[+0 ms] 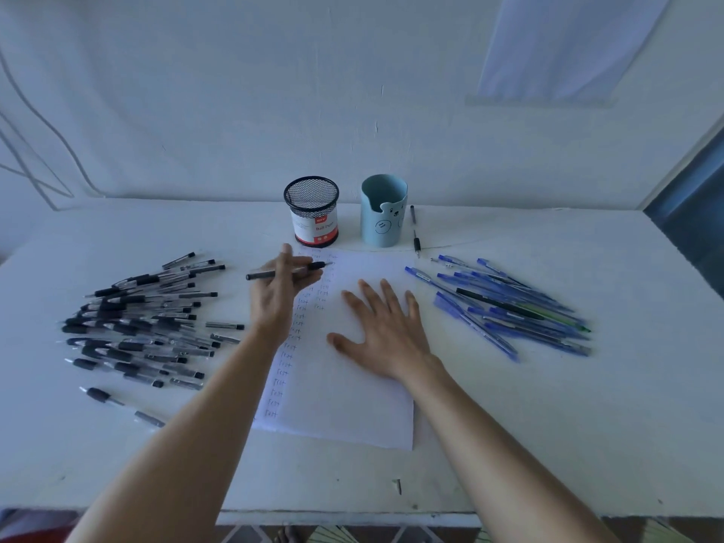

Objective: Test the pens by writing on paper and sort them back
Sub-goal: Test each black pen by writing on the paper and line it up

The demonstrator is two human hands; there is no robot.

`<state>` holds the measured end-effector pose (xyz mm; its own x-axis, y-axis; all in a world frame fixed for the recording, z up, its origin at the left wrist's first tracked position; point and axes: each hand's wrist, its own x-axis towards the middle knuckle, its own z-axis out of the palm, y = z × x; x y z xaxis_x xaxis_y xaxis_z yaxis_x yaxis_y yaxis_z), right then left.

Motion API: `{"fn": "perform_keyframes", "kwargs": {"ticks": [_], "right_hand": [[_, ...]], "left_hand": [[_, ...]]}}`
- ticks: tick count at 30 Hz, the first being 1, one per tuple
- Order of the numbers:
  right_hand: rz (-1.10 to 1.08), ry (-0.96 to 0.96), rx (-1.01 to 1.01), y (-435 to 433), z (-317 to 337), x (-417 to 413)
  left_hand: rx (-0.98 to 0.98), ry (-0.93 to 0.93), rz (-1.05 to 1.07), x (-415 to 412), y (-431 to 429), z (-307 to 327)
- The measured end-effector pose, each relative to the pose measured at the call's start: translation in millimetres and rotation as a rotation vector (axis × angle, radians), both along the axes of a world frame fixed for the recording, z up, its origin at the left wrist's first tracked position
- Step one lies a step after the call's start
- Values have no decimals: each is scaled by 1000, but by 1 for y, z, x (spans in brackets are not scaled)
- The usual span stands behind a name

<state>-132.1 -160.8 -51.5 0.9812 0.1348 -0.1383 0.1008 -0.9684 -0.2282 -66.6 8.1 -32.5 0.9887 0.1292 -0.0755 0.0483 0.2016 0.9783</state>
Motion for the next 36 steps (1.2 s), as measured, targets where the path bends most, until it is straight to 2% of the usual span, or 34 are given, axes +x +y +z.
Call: {"fn": "perform_keyframes", "kwargs": {"ticks": [3,5,9,14,20,36], "right_hand": [[-7,-21,1,1,-2,1],[-13,-33,0,1,-3,1],[-18,-42,-1,1,-3,1],[-26,-39,-3,1,-5,2],[-28,-38,6,1,-5,2],[-28,-45,21,1,-3,1]], "left_hand": [[273,-49,-28,-1,-2,-2],[368,-57,-27,-3,-4,-1],[356,-113,-2,-2,-4,3],[416,13,71,2,-3,1],[657,-22,79,4,1,-5],[718,-51,52,6,0,-10]]}}
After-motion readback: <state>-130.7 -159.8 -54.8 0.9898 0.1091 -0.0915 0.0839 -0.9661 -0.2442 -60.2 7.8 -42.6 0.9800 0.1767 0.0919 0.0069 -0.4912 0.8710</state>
